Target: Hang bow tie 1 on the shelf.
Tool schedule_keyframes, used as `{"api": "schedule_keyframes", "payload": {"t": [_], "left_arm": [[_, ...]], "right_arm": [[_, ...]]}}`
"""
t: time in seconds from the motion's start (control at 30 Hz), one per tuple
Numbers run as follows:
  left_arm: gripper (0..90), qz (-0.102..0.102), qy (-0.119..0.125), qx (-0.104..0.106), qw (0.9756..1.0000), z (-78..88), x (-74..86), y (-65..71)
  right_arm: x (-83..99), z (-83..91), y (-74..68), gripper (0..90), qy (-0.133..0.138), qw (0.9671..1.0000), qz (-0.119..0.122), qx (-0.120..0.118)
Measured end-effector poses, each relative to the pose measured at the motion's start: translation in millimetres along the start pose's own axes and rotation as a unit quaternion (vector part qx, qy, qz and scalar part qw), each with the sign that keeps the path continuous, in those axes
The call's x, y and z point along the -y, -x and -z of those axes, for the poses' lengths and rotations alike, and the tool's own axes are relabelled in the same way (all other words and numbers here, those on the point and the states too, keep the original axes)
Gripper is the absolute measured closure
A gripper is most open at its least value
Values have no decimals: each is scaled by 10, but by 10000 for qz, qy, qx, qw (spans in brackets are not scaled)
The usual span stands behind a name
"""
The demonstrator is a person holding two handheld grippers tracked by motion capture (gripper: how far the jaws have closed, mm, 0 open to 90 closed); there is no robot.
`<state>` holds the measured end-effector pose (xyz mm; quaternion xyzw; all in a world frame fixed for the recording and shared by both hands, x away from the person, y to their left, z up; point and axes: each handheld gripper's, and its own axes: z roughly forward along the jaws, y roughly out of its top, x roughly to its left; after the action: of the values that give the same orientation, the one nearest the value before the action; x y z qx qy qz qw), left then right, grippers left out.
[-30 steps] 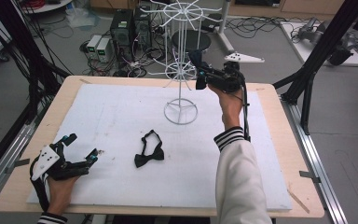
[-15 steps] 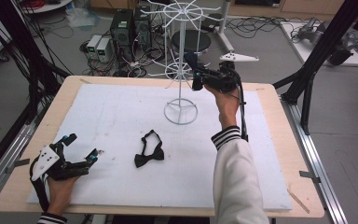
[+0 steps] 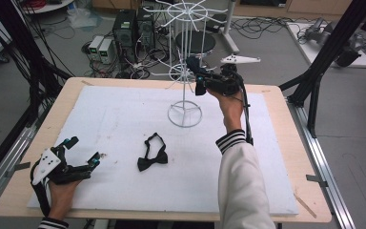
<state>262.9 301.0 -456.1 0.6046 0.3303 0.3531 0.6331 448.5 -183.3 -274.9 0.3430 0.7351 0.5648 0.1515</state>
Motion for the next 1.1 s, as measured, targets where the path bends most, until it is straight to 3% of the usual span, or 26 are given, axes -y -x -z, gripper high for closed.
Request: {"api": "schedule_keyframes", "payload": {"t": [0.43,0.57,0.87,1.1], "left_arm": [[17,8,3,1,10000,0,0,0],[17,7,4,0,10000,0,0,0],[17,6,20,-2,10000,4,0,-3],[17,25,6,-3,10000,3,0,-9]], "right_arm": [[-8,4,-23,677,-92,9998,189,48],[-15,17,-26,592,-11,9998,200,42],[-25,92,-17,125,217,9995,-87,215],[-51,208,-23,101,190,9995,25,267]]}}
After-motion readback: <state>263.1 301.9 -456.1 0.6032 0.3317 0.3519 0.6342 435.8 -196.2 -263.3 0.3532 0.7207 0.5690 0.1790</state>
